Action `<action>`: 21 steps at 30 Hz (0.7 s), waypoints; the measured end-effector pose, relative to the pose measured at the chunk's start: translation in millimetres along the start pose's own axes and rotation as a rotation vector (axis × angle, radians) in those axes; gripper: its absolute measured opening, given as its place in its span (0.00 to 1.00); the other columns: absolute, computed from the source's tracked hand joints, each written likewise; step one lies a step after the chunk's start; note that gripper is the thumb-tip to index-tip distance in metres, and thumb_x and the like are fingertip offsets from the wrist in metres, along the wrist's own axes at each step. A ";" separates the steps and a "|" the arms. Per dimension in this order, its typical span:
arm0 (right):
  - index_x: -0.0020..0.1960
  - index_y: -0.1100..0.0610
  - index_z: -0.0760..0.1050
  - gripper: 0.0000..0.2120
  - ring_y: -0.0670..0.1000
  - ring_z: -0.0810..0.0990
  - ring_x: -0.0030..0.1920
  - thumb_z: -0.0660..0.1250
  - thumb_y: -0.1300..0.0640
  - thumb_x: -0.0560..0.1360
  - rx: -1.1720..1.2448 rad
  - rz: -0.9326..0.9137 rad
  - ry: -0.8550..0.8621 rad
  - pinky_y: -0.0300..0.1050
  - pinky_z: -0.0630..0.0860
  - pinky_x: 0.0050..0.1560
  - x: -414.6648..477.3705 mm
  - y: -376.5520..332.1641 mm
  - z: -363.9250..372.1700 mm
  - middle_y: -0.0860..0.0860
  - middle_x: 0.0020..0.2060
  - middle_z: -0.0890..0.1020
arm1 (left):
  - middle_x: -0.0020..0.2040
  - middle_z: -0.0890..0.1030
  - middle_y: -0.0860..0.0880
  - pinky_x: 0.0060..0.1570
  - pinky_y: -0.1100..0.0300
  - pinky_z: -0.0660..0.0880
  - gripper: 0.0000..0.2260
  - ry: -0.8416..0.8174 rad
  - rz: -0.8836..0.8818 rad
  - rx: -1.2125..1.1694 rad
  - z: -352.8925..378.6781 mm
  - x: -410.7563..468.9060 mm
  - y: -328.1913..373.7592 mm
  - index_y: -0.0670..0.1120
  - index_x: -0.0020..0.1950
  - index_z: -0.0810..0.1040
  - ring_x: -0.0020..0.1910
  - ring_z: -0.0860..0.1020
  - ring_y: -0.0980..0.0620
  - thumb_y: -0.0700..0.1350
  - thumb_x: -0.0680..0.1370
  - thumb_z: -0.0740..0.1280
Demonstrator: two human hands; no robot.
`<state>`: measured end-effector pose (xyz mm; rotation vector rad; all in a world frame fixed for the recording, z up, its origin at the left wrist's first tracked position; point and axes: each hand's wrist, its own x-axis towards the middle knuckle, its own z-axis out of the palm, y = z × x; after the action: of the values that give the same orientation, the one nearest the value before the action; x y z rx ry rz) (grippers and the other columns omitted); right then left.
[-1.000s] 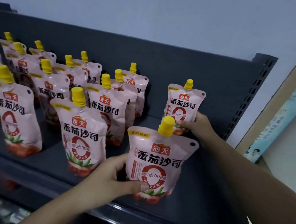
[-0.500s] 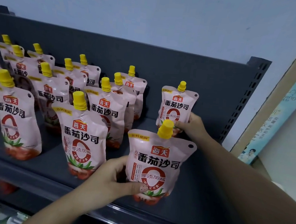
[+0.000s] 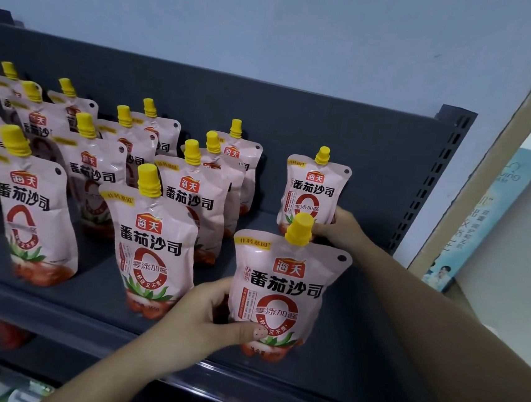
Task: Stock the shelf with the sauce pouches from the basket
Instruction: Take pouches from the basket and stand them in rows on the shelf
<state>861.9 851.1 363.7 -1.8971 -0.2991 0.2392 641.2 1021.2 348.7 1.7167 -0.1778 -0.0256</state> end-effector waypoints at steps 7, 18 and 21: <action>0.63 0.60 0.72 0.22 0.51 0.78 0.54 0.71 0.66 0.71 0.001 -0.010 0.012 0.37 0.75 0.41 0.5 1.4 1.6 0.56 0.59 0.79 | 0.51 0.84 0.58 0.49 0.69 0.76 0.15 -0.007 0.016 0.002 0.4 -0.7 1.4 0.50 0.53 0.79 0.53 0.81 0.58 0.42 0.66 0.72; 0.63 0.59 0.72 0.23 0.55 0.78 0.60 0.72 0.63 0.70 -0.085 -0.077 0.138 0.43 0.75 0.51 13.1 9.9 5.1 0.55 0.61 0.79 | 0.52 0.84 0.57 0.50 0.68 0.76 0.16 0.000 0.027 0.019 0.4 -0.3 -1.1 0.50 0.54 0.78 0.54 0.81 0.58 0.44 0.67 0.72; 0.63 0.59 0.72 0.22 0.55 0.78 0.60 0.72 0.62 0.70 -0.149 -0.088 0.168 0.44 0.74 0.52 16.3 12.6 4.4 0.55 0.60 0.79 | 0.52 0.84 0.57 0.51 0.67 0.76 0.16 -0.001 0.020 0.032 0.1 -0.3 -3.0 0.50 0.55 0.78 0.54 0.81 0.58 0.43 0.68 0.72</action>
<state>877.1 856.1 350.0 -2.0315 -0.2924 -0.0028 641.2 1021.5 345.8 1.7469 -0.1976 -0.0087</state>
